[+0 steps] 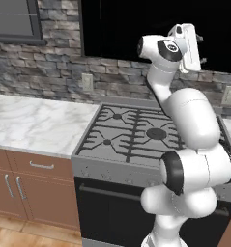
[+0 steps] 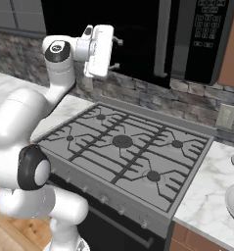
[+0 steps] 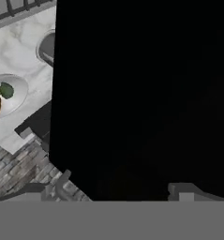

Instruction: Place the bowl containing the eggplant and sweet potato in the microwave. Close the microwave door and press the start button to microwave the meal.

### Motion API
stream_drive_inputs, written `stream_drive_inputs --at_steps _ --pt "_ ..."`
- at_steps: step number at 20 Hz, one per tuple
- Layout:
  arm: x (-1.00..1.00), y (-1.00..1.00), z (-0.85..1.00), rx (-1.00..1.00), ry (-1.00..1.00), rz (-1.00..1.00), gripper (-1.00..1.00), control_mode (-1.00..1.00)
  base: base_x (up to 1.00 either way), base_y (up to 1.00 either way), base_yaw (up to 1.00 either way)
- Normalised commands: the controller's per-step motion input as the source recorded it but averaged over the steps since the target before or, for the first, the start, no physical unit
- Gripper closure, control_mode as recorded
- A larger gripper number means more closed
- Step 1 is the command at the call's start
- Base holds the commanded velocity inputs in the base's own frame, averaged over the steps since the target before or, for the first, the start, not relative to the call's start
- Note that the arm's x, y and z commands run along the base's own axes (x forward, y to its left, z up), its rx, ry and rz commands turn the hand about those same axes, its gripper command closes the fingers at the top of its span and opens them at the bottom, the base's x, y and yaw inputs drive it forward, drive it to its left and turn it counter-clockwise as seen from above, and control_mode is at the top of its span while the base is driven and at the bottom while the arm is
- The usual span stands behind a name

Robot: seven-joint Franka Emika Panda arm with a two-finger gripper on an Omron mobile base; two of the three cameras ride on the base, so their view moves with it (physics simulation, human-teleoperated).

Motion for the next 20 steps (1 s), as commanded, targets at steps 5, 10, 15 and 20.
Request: stream_drive_inputs --at_steps 5,10,15,20 --pt "0.69 -0.64 0.0 0.04 0.12 0.04 -1.0 -1.0 0.0 0.0 0.0" --pt "0.62 -0.64 0.0 0.07 0.12 0.09 -1.0 -1.0 0.0 0.0 0.0" --pt "0.25 -0.71 0.0 0.09 0.09 0.18 -1.0 -1.0 0.0 0.0 0.0" --pt "-0.58 -0.67 0.01 0.21 -0.14 0.25 -1.0 -1.0 0.0 0.0 0.0"
